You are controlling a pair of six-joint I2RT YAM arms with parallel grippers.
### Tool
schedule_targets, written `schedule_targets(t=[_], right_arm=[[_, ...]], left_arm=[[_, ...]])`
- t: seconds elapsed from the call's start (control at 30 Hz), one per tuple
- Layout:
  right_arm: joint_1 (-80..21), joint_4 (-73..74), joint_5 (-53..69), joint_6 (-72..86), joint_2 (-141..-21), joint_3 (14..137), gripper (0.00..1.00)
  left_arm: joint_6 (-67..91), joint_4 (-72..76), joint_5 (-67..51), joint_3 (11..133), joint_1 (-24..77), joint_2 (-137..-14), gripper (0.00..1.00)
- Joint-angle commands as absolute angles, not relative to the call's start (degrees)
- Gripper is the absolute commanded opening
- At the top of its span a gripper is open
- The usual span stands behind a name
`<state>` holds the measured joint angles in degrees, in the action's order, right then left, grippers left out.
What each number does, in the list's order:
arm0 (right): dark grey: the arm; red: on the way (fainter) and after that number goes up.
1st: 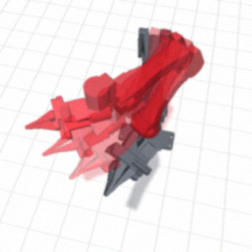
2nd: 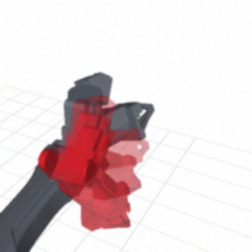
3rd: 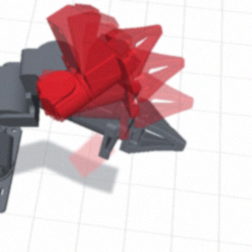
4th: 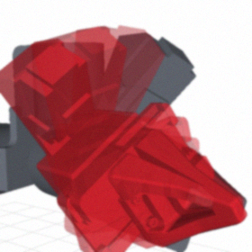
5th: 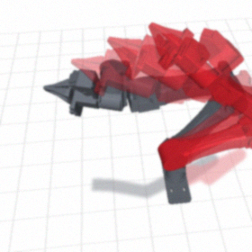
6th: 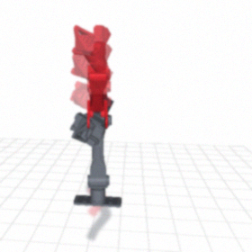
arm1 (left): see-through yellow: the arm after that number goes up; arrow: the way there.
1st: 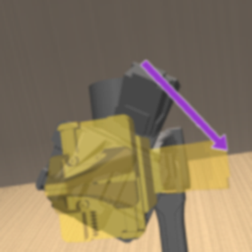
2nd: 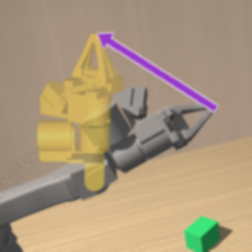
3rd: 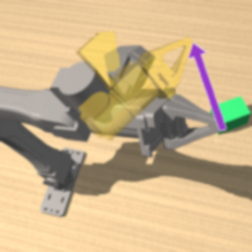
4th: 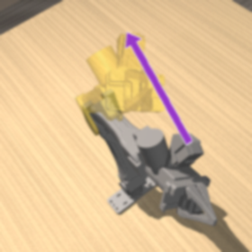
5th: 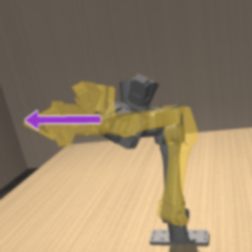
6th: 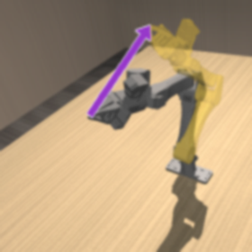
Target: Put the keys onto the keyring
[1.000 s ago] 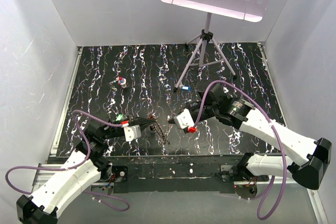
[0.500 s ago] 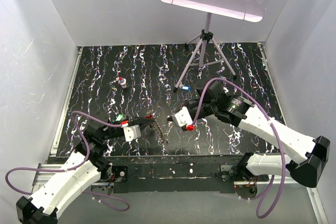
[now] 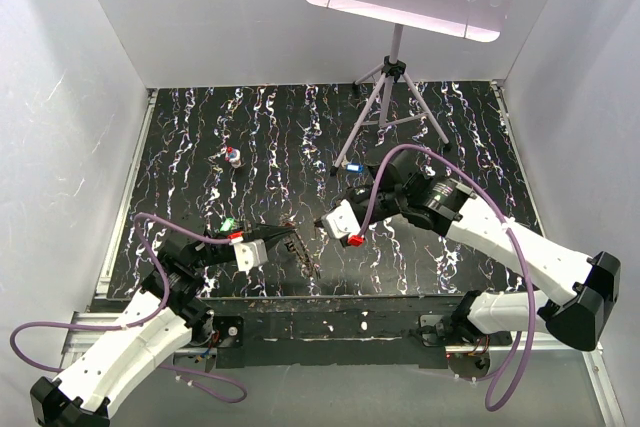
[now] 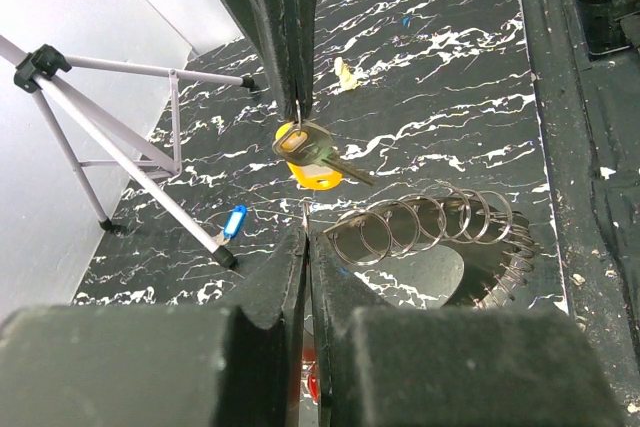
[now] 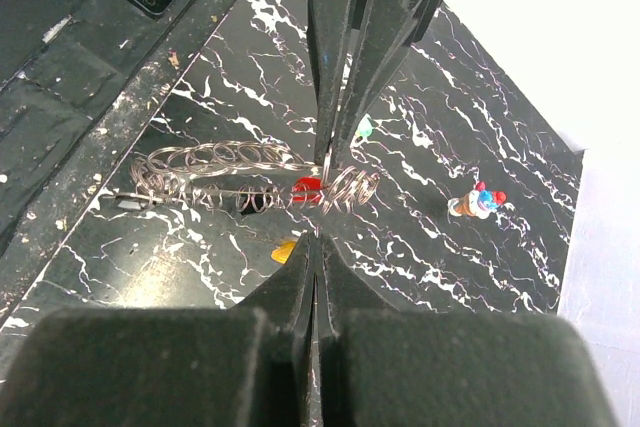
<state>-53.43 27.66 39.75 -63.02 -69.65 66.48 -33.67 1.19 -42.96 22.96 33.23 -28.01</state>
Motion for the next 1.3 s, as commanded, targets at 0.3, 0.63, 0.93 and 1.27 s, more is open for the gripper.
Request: schedule_targets(t=[0.3, 0.63, 0.93, 1.27], right_arm=[[-53.61, 26.99, 40.34, -63.90, -69.87, 69.79, 0.01], [-53.26, 26.10, 42.36, -62.14, -70.84, 70.58, 0.01], [-53.26, 24.44, 42.71, -61.00, -72.95, 71.01, 0.01], [-53.26, 22.24, 42.98, -59.33, -74.27, 71.37, 0.01]], left_arm=[[-34.37, 2.29, -43.77, 24.43, 33.49, -27.77, 0.00], [-34.72, 2.29, -43.07, 24.26, 33.49, -27.77, 0.00], [-34.28, 2.90, -43.07, 24.17, 33.49, -28.12, 0.00], [-33.14, 4.22, -41.14, 23.99, 33.49, -28.13, 0.00]])
